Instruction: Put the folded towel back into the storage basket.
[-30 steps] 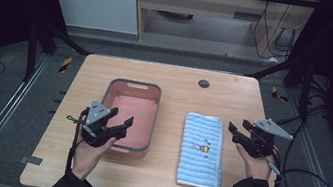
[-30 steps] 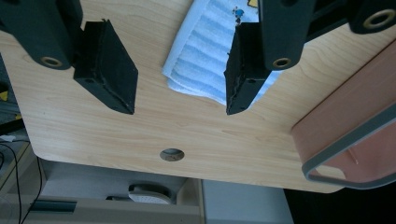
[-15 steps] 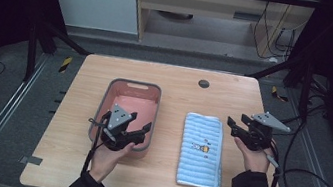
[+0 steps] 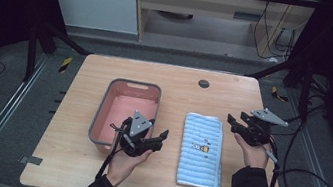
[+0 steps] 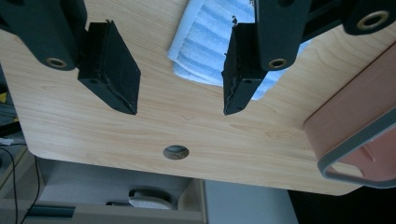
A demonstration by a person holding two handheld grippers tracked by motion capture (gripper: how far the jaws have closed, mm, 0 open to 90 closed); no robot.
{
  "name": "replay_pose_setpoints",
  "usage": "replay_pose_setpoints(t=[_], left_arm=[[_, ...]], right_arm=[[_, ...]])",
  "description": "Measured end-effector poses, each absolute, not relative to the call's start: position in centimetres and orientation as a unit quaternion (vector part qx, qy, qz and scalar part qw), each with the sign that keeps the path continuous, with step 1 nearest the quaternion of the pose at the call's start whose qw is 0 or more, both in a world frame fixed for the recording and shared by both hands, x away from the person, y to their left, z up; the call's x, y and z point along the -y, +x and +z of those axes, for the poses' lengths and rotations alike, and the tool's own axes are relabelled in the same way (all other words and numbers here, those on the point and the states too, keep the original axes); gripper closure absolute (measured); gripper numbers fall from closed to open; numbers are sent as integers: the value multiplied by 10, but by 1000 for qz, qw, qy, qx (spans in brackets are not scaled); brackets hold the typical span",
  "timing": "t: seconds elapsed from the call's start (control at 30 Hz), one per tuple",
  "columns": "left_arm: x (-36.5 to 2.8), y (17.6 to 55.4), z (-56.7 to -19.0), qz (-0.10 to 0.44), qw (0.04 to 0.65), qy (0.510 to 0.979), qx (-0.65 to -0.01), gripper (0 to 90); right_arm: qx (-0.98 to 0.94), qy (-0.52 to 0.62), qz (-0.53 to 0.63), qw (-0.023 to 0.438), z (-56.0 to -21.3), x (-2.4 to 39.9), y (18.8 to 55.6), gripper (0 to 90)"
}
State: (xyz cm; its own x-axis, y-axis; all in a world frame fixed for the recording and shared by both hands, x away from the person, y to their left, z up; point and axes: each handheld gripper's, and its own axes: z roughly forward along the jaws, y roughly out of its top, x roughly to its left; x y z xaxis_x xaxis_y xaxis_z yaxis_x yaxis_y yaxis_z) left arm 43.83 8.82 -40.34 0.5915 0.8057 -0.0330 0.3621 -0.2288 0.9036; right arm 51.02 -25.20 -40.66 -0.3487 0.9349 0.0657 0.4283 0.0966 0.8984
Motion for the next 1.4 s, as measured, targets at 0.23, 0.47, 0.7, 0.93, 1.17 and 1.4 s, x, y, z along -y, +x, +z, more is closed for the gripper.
replay_pose_setpoints(t=[0.23, 0.47, 0.7, 0.93, 1.17, 1.4], left_arm=[[-72, 436, -412, 218, 481, 759, -380, 399], [-62, 436, -424, 208, 479, 765, -378, 397], [-56, 437, -440, 193, 469, 771, -386, 397], [-49, 434, -455, 181, 459, 780, -385, 405], [-46, 431, -467, 171, 452, 786, -385, 415], [-38, 427, -481, 161, 444, 795, -381, 429]], right_arm=[[-694, 496, 443, 275, -413, 250, 517, 455], [-700, 494, 437, 273, -418, 246, 524, 454], [-710, 493, 426, 269, -427, 241, 534, 456], [-713, 497, 420, 262, -436, 237, 541, 463], [-726, 491, 406, 259, -447, 232, 546, 460], [-733, 492, 397, 250, -459, 228, 551, 465]])
